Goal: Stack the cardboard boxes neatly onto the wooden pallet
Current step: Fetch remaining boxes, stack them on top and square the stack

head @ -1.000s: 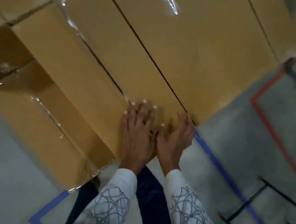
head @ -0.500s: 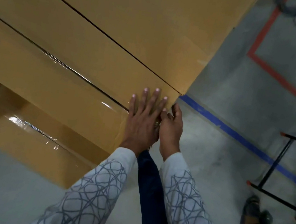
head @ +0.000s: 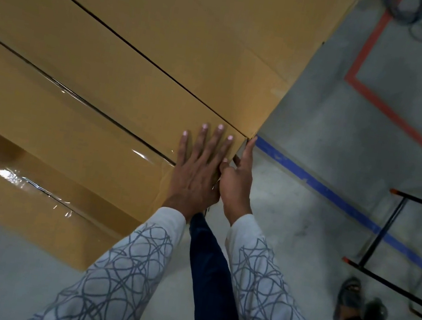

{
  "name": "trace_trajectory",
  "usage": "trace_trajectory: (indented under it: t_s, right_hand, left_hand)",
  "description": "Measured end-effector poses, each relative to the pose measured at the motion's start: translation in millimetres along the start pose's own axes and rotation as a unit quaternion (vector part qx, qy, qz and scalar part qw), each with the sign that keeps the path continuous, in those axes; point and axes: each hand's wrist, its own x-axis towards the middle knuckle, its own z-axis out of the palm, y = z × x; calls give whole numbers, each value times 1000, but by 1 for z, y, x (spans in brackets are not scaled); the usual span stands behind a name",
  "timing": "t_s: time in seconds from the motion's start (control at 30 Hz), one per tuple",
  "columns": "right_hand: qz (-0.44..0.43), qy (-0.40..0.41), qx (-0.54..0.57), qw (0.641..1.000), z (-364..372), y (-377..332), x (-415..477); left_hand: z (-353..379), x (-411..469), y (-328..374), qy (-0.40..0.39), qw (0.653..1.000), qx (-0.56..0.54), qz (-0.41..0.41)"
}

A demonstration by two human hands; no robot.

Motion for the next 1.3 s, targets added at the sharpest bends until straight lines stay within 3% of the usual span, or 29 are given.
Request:
trace_trajectory:
  t_s: [0.37, 1.3]
  right_hand:
    - [-9, -27, -77, 997, -7, 1, 4]
    - [-24, -43, -171, 984, -14, -1, 10]
  left_hand:
    - [-3, 29, 0, -26, 996, 40, 72]
    - [-5, 31, 0, -37, 996, 26, 81]
